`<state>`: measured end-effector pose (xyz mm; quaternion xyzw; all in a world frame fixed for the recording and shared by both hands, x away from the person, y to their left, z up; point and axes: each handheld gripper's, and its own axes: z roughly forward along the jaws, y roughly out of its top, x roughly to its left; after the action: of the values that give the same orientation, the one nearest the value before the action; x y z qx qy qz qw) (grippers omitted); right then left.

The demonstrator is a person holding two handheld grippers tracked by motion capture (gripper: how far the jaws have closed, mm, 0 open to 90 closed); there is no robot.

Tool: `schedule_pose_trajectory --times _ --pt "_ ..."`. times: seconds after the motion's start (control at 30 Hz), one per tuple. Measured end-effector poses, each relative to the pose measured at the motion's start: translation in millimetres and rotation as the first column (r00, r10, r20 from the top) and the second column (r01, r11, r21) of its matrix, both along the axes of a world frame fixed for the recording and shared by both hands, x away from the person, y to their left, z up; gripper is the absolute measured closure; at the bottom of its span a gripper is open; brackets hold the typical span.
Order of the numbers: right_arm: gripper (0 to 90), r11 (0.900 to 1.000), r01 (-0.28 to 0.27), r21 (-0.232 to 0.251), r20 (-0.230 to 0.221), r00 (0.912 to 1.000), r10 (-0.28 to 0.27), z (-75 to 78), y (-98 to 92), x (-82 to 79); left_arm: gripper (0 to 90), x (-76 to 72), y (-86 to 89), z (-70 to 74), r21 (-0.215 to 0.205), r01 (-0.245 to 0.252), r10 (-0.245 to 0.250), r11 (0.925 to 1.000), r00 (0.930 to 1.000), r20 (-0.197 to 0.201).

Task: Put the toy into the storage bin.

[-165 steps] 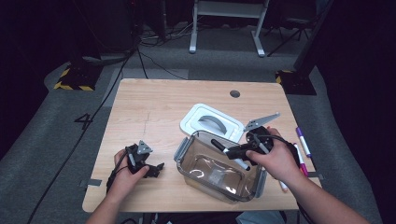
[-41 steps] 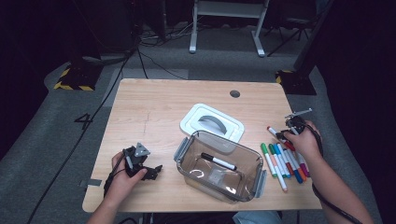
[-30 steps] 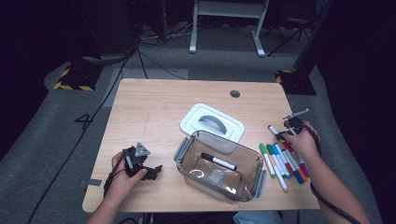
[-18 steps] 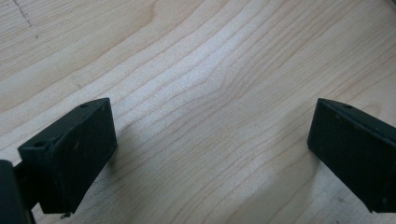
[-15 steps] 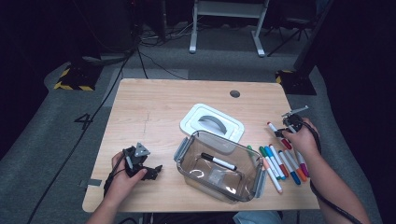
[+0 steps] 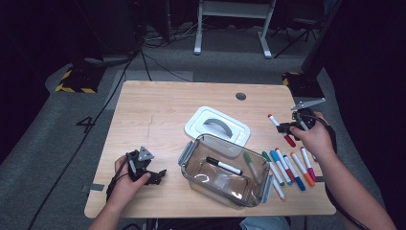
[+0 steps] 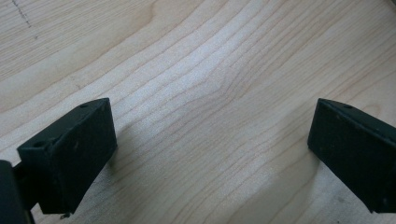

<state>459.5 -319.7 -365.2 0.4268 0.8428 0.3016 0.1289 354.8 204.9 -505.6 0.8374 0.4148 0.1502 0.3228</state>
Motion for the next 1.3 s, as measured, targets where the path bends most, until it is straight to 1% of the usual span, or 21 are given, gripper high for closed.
schedule_pose_trajectory --times 0.17,0.3,0.47,0.5,0.53,0.6,0.63,0.73,0.8,0.83,0.87,0.9,0.93,1.0,1.03,1.07,1.13,1.2,1.23,1.27,1.3 --pt "77.1 0.995 -0.09 0.041 0.009 0.9959 0.09 26.2 29.1 -21.5 1.3 0.4 -0.1 -0.2 -0.001 0.003 -0.003 1.0 1.0 -0.001" --pt "77.1 0.989 -0.139 0.055 0.015 0.9902 0.139 36.2 44.4 -31.6 1.3 0.4 -0.1 -0.1 -0.001 0.003 -0.003 1.0 1.0 0.0" --pt "77.1 0.976 -0.207 0.072 0.014 0.9782 0.207 48.2 66.5 -45.8 1.3 0.4 -0.1 -0.1 -0.001 0.002 -0.002 1.0 1.0 0.0" --pt "77.1 0.968 -0.235 0.084 0.013 0.9719 0.235 52.4 74.3 -50.7 1.3 0.3 -0.2 -0.1 -0.001 0.001 -0.001 1.0 1.0 0.0" --pt "77.1 0.968 -0.235 0.084 0.013 0.9719 0.235 52.4 74.3 -50.7 1.3 0.3 -0.2 -0.1 -0.001 0.001 -0.001 1.0 1.0 0.0" --pt "77.1 0.956 -0.275 0.105 0.004 0.9612 0.276 58.1 87.0 -59.1 1.3 0.3 -0.1 -0.1 0.0 0.001 -0.001 1.0 1.0 0.0" --pt "77.1 0.956 -0.275 0.105 0.004 0.9612 0.276 58.1 87.0 -59.1 1.3 0.3 -0.1 -0.1 0.0 0.001 -0.001 1.0 1.0 0.0" --pt "77.1 0.933 -0.328 0.146 -0.009 0.943 0.333 61.8 105.0 -70.9 1.3 0.4 -0.1 -0.1 0.0 0.002 -0.002 1.0 1.0 -0.001" --pt "77.1 0.929 -0.34 0.147 -0.013 0.9384 0.345 61.8 109.8 -73.7 1.3 0.4 -0.1 -0.1 0.0 0.002 -0.002 1.0 1.0 -0.001" --pt "77.1 0.92 -0.364 0.145 -0.025 0.9281 0.372 60.6 119.3 -78.9 1.3 0.5 0.1 0.0 0.002 0.005 -0.005 1.0 1.0 -0.001" --pt "77.1 0.92 -0.364 0.145 -0.025 0.9281 0.372 60.6 119.3 -78.9 1.3 0.4 0.0 0.0 0.003 0.003 -0.003 1.0 1.0 -0.001" --pt "77.1 0.914 -0.378 0.147 -0.028 0.9221 0.386 59.6 123.9 -81.0 1.3 0.4 0.0 0.0 0.001 0.003 -0.003 1.0 1.0 -0.001" --pt "77.1 0.904 -0.403 0.143 -0.04 0.91 0.413 56.1 133.9 -85.6 1.3 0.5 0.1 0.0 0.002 0.005 -0.005 1.0 1.0 -0.001" --pt "77.1 0.9 -0.41 0.145 -0.047 0.9061 0.42 54.6 137.3 -87.4 1.3 0.4 0.0 0.0 0.002 0.004 -0.004 1.0 1.0 -0.001" --pt "77.1 0.893 -0.427 0.14 -0.066 0.8963 0.439 50.3 145.8 -91.4 1.3 0.5 0.1 0.0 0.001 0.005 -0.005 1.0 1.0 -0.001" --pt "77.1 0.893 -0.427 0.14 -0.066 0.8963 0.439 50.3 145.8 -91.4 1.3 0.4 0.0 0.0 0.002 0.004 -0.004 1.0 1.0 -0.001" --pt "77.0 0.88 -0.453 0.14 -0.088 0.8799 0.467 43.2 156.8 -95.9 1.3 0.4 0.0 0.0 0.001 0.004 -0.004 1.0 1.0 -0.001" --pt "77.0 0.873 -0.467 0.139 -0.104 0.8703 0.481 38.3 162.9 -97.8 1.3 0.5 0.1 0.0 0.002 0.005 -0.005 1.0 1.0 -0.001" --pt "77.0 0.873 -0.467 0.139 -0.104 0.8703 0.481 38.3 162.9 -97.8 1.3 0.5 0.1 0.0 0.002 0.005 -0.005 1.0 1.0 -0.001" --pt "77.1 0.868 -0.478 0.134 -0.124 0.861 0.493 32.6 169.2 -99.2 1.3 0.5 0.1 0.0 0.002 0.006 -0.006 1.0 1.0 -0.001" --pt "77.1 0.868 -0.478 0.134 -0.124 0.861 0.493 32.6 169.2 -99.2 1.3 0.5 0.1 0.0 0.002 0.006 -0.006 1.0 1.0 -0.001"
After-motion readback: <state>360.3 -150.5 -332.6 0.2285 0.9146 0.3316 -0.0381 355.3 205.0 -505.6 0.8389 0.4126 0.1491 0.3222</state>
